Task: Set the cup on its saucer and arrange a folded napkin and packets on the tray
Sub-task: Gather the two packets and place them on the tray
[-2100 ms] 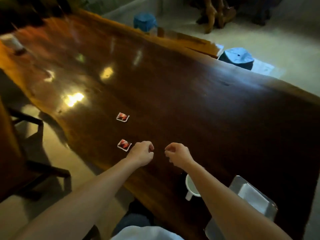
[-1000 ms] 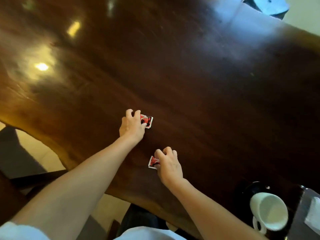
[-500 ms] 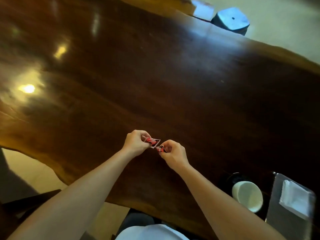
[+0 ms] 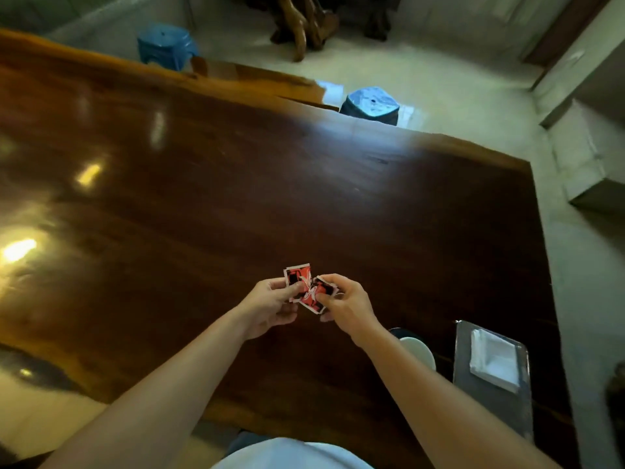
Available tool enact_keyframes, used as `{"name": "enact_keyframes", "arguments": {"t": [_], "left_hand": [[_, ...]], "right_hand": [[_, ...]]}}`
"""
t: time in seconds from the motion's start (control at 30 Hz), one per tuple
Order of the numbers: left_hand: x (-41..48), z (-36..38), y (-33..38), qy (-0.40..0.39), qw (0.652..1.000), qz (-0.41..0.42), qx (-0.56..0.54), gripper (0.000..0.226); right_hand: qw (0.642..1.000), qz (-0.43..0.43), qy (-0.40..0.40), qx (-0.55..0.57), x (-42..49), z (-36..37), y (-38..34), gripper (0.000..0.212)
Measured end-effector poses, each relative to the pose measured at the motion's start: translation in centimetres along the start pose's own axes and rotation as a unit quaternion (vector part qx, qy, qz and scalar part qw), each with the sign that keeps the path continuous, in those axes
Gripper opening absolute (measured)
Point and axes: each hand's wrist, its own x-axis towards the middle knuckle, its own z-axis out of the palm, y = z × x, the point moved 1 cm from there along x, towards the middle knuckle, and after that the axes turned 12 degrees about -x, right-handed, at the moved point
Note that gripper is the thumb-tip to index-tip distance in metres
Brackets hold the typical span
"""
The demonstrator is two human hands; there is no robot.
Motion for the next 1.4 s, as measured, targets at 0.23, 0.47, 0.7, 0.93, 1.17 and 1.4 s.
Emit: {"name": "enact_keyframes", "arguments": {"t": [0.23, 0.47, 0.7, 0.93, 1.17, 1.4], "left_hand": [[-2.0, 5.9, -4.4, -0.055, 0.995, -0.025, 0.075, 0.023], [-3.7, 11.4, -9.2, -0.14, 0.974, -0.055, 0.167, 0.03], [-4.5, 15.5, -13.6, -0.125, 0.973, -0.043, 0.189, 0.017], [-4.5, 19.8, -17.2, -0.098, 0.979, -0.05, 0.171, 0.031], [-3.0, 23.0, -20.0, -0.069, 0.978, -0.007, 0.198, 0.021], [-0.3, 25.6, -21.7, -0.049, 0.985, -0.053, 0.156, 0.016]], "right_hand": [[0.998, 0.008, 0.055, 0.002, -4.7, -4.8, 3.7, 0.053], [0.999, 0.016, 0.033, 0.008, -9.1, -8.5, 8.0, 0.034], [0.987, 0.067, -0.021, 0.146, -13.1, -11.6, 13.0, 0.016], [0.964, 0.101, 0.013, 0.246, -16.5, -13.7, 17.2, 0.023], [0.916, 0.15, 0.08, 0.362, -19.5, -16.0, 21.1, 0.017], [0.863, 0.23, 0.163, 0.419, -22.2, -18.4, 23.8, 0.021]]}}
